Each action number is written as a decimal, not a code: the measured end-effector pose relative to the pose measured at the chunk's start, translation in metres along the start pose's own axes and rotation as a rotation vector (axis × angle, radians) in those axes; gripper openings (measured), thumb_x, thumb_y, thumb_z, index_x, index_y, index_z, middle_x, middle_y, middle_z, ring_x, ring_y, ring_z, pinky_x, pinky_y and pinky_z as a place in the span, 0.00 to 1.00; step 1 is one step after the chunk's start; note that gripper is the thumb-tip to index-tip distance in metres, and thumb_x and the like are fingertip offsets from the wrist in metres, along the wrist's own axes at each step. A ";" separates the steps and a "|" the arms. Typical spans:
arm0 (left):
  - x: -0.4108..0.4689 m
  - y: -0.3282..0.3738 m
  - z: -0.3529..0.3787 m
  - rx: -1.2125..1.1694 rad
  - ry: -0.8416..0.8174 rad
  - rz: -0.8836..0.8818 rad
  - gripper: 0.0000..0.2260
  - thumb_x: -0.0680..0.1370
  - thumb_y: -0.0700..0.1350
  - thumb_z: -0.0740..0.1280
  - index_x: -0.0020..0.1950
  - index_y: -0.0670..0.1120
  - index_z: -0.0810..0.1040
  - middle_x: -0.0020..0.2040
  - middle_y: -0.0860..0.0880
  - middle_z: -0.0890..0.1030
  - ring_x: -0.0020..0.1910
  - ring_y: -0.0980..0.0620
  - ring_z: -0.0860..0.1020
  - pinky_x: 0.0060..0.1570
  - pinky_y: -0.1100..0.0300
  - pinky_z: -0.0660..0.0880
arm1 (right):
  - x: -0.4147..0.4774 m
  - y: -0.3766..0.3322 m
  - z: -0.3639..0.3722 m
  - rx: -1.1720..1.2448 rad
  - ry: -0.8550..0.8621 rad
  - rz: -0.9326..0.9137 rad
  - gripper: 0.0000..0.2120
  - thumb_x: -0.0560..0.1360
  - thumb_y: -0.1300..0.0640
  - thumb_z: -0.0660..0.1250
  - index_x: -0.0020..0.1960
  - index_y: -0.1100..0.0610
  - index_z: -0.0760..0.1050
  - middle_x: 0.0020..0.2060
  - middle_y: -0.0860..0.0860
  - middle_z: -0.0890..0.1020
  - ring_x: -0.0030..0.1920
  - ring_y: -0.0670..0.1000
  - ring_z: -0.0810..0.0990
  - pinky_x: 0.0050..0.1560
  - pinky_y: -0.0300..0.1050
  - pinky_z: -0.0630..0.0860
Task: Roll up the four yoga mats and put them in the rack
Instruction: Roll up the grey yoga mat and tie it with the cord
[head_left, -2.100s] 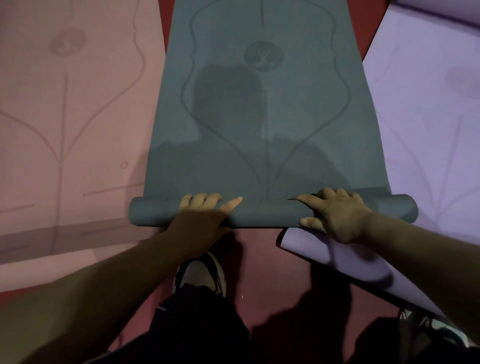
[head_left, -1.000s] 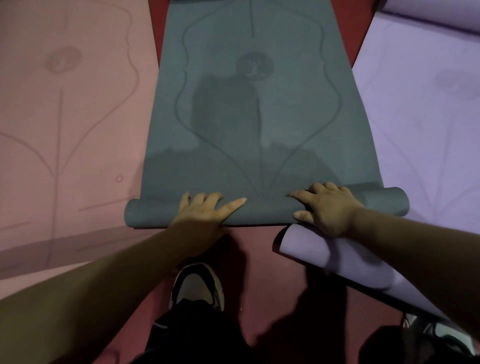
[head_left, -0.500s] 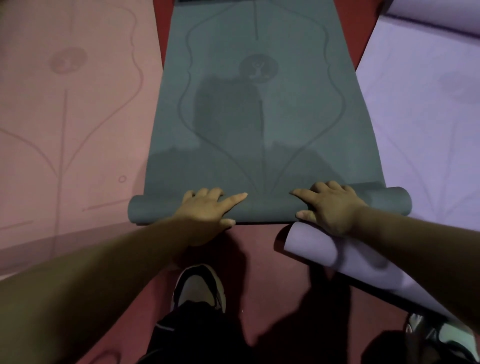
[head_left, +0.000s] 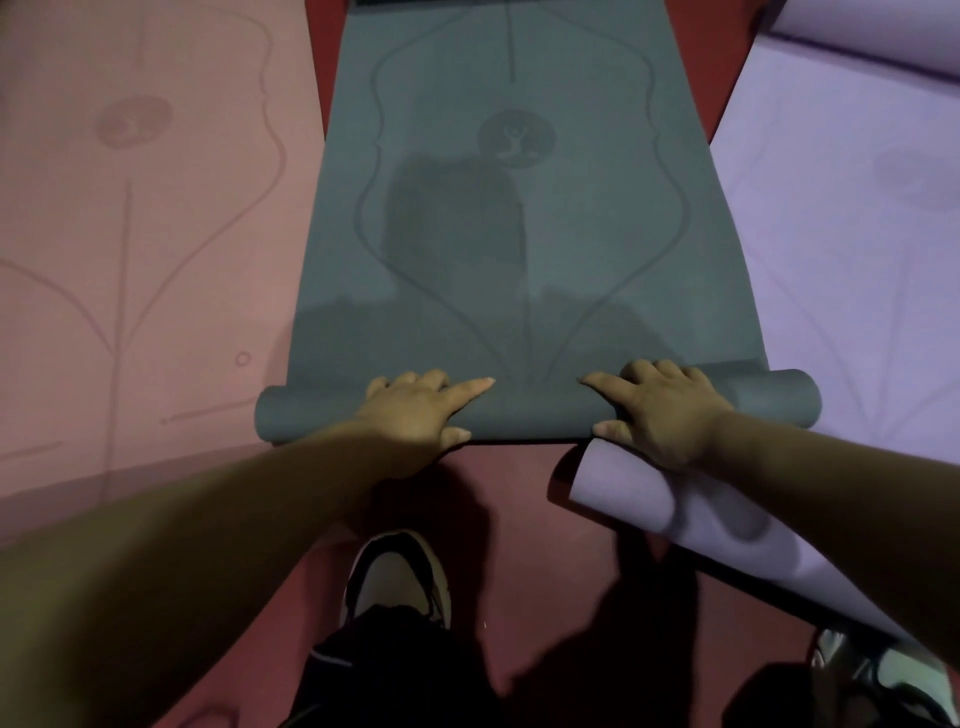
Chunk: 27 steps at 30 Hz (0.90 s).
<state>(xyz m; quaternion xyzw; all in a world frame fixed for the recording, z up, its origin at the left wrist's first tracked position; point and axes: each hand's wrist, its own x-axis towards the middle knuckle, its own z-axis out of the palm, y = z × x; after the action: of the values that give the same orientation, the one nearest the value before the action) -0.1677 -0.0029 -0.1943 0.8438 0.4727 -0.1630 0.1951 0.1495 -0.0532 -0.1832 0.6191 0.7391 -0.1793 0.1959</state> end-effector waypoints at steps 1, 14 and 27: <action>-0.003 0.004 0.002 0.033 0.017 -0.007 0.33 0.79 0.65 0.60 0.79 0.69 0.44 0.70 0.51 0.68 0.67 0.46 0.68 0.68 0.42 0.62 | 0.002 0.001 -0.001 0.002 -0.012 -0.001 0.33 0.75 0.26 0.50 0.78 0.33 0.51 0.68 0.49 0.70 0.68 0.56 0.69 0.69 0.56 0.66; 0.002 -0.006 -0.004 0.056 0.038 0.027 0.31 0.79 0.66 0.59 0.79 0.69 0.47 0.64 0.50 0.72 0.63 0.45 0.72 0.60 0.45 0.68 | 0.006 0.008 -0.012 0.087 -0.063 -0.018 0.37 0.73 0.25 0.54 0.79 0.33 0.51 0.69 0.49 0.69 0.69 0.57 0.69 0.72 0.57 0.64; -0.043 -0.026 -0.028 -0.133 -0.064 0.124 0.32 0.77 0.66 0.63 0.78 0.68 0.53 0.66 0.52 0.75 0.66 0.48 0.74 0.66 0.52 0.69 | -0.036 -0.017 -0.054 0.133 -0.068 -0.116 0.35 0.72 0.24 0.52 0.77 0.34 0.57 0.61 0.47 0.76 0.65 0.53 0.75 0.64 0.53 0.72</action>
<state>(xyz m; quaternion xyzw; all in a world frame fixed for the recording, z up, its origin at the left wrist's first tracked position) -0.2091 -0.0090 -0.1548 0.8510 0.4228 -0.1457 0.2753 0.1343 -0.0594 -0.1175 0.5807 0.7530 -0.2598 0.1684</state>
